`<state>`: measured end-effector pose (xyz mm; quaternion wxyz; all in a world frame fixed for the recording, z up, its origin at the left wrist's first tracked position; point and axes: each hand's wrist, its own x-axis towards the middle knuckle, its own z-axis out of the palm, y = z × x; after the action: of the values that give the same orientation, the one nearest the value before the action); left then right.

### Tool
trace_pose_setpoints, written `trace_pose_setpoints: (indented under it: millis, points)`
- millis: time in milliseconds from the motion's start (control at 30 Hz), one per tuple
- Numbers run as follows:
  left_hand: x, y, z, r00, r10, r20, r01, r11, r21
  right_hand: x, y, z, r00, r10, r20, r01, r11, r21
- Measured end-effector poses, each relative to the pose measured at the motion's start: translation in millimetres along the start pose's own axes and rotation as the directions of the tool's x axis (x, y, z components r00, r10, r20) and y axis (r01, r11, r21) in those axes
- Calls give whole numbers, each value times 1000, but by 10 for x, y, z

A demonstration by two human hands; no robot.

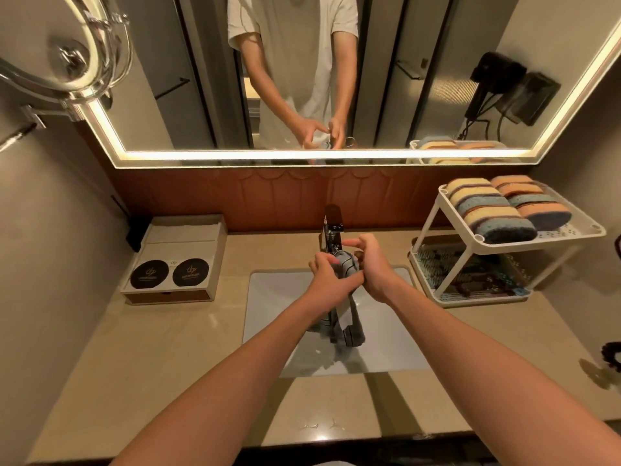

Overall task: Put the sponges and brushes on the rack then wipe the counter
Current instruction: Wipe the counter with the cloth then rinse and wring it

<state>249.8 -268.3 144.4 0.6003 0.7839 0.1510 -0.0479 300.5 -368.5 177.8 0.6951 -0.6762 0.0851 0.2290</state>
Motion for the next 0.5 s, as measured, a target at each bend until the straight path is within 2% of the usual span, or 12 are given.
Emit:
trace_pose_setpoints:
  millis: [100, 200, 267, 333, 400, 500]
  points:
    - [-26, -42, 42, 998, 64, 15, -66, 993, 102, 54, -14, -52, 1000, 21, -8, -21, 999, 43]
    - [5, -1, 59, 991, 130, 20, -131, 987, 97, 64, -64, -172, 999, 23, 49, -26, 998, 53]
    - [27, 30, 58, 991, 115, 69, -118, 993, 31, 55, -108, -264, 996, 17, 84, -13, 999, -47]
    - [56, 23, 49, 992, 111, 60, -112, 994, 13, 78, -137, -365, 995, -55, 86, 75, 962, -262]
    - [96, -2, 29, 991, 132, -2, -131, 984, 117, 82, -180, -423, 987, -122, 107, 154, 910, -384]
    - [162, -55, 12, 993, 100, 68, -118, 928, 352, 70, -258, -439, 972, -170, 159, 223, 878, -423]
